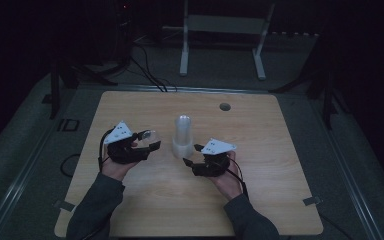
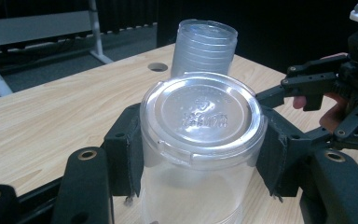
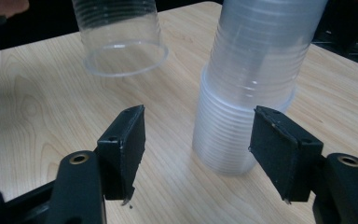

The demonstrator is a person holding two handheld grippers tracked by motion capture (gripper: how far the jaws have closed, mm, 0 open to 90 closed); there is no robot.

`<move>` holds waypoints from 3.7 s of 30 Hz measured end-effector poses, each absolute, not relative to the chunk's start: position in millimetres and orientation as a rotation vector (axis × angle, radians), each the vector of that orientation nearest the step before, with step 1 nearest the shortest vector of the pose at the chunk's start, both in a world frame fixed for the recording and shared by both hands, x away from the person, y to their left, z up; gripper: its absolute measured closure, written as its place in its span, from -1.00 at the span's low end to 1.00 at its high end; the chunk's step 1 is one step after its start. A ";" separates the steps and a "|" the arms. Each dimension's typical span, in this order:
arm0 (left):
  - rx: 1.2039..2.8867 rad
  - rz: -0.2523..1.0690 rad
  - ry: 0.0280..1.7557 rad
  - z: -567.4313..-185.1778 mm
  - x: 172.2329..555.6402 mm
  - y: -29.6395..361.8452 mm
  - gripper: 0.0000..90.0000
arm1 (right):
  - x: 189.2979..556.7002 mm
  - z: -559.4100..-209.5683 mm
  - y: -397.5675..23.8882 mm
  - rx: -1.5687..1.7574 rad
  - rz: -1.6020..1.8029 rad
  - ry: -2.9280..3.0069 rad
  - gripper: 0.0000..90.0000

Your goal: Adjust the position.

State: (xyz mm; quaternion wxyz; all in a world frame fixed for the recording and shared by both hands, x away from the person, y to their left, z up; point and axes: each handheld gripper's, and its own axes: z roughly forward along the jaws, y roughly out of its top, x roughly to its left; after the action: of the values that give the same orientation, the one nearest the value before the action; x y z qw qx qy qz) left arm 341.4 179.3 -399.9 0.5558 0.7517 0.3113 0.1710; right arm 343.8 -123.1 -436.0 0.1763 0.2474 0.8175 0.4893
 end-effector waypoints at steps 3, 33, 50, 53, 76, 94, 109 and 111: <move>1.766 0.395 0.726 -400.0 340.5 180.0 -0.09 | 344.1 -433.9 -121.6 0.692 1.405 2.311 -0.22; 1.820 0.274 0.589 -400.2 335.9 168.2 -0.09 | 339.1 -422.5 -107.1 0.565 1.546 2.349 -0.35; 1.799 0.235 0.551 -398.2 332.8 164.6 -0.09 | 339.3 -424.1 -105.8 0.562 1.657 2.372 -0.38; 1.787 0.227 0.549 -398.1 332.8 164.9 -0.09 | 338.6 -423.9 -105.6 0.557 1.664 2.373 -0.38; 1.748 0.164 0.485 -393.0 329.0 161.2 -0.09 | 335.6 -423.8 -101.3 0.481 1.794 2.386 -0.40; 1.730 0.128 0.475 -396.0 330.1 156.7 -0.09 | 336.4 -426.6 -96.4 0.470 1.862 2.367 -0.48; 1.672 0.094 0.479 -397.5 331.3 157.6 -0.09 | 336.4 -428.5 -94.1 0.452 1.859 2.368 -0.50; 1.662 0.086 0.478 -397.4 331.6 158.9 -0.09 | 336.1 -429.8 -92.6 0.449 1.850 2.375 -0.50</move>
State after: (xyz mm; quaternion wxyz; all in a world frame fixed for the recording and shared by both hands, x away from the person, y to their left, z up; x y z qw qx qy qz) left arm 331.6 158.9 -397.4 0.6480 0.7310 0.2103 0.0380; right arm 336.1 -92.6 -429.8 0.0487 0.1474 0.7793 0.6071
